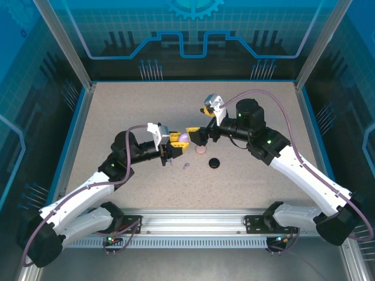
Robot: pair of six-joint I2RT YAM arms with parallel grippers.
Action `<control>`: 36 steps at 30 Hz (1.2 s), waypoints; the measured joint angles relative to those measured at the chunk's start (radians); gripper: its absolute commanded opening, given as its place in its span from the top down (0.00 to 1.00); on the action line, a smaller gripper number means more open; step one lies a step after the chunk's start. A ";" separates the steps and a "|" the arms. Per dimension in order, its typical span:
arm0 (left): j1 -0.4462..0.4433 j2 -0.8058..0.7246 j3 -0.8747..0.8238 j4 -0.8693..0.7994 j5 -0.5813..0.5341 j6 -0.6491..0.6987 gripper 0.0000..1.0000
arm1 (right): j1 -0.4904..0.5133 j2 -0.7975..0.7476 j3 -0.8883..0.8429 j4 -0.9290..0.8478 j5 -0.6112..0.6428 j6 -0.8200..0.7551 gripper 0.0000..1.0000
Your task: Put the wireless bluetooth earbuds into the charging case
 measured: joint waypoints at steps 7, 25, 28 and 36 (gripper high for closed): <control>0.000 -0.018 0.000 0.001 0.000 0.003 0.95 | -0.013 -0.055 -0.021 -0.015 -0.048 -0.035 0.00; 0.000 -0.024 -0.007 -0.009 -0.001 0.004 0.95 | 0.002 -0.003 -0.040 -0.043 -0.154 -0.083 0.00; 0.000 -0.024 -0.007 -0.008 -0.004 0.004 0.95 | 0.002 -0.002 -0.036 -0.042 -0.148 -0.083 0.00; 0.000 -0.024 -0.007 -0.008 -0.013 0.004 0.95 | 0.000 0.003 -0.020 -0.047 -0.131 -0.083 0.00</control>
